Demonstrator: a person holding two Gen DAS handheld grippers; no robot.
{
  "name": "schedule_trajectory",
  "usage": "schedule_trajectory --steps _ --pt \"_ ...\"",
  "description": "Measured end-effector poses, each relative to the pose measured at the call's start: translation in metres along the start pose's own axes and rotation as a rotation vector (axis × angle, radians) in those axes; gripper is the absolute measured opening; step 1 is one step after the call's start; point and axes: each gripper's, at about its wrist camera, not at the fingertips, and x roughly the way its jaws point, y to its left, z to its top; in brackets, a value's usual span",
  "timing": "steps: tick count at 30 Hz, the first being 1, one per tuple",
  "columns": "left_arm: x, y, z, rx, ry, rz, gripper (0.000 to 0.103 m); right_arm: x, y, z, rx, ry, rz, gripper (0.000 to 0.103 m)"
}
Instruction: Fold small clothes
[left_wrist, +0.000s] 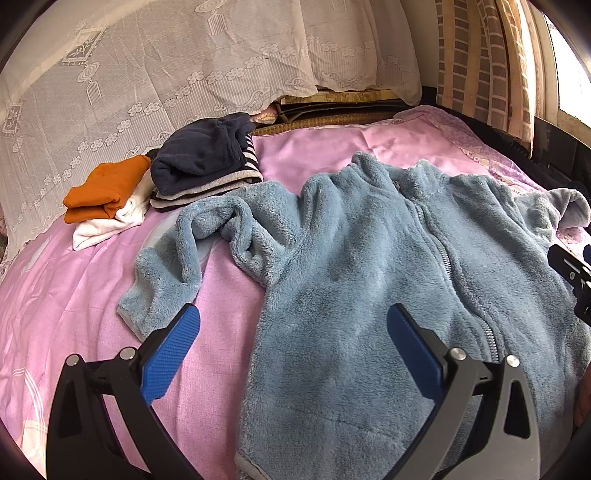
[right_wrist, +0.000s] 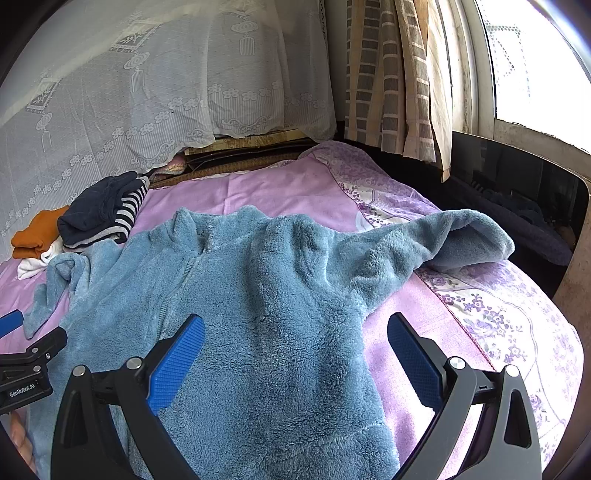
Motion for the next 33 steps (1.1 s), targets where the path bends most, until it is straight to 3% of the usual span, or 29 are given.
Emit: schedule_trajectory --steps 33 --pt "0.0006 0.0051 -0.0027 0.003 0.006 0.002 0.099 0.0012 -0.0013 0.0002 0.008 0.002 0.002 0.100"
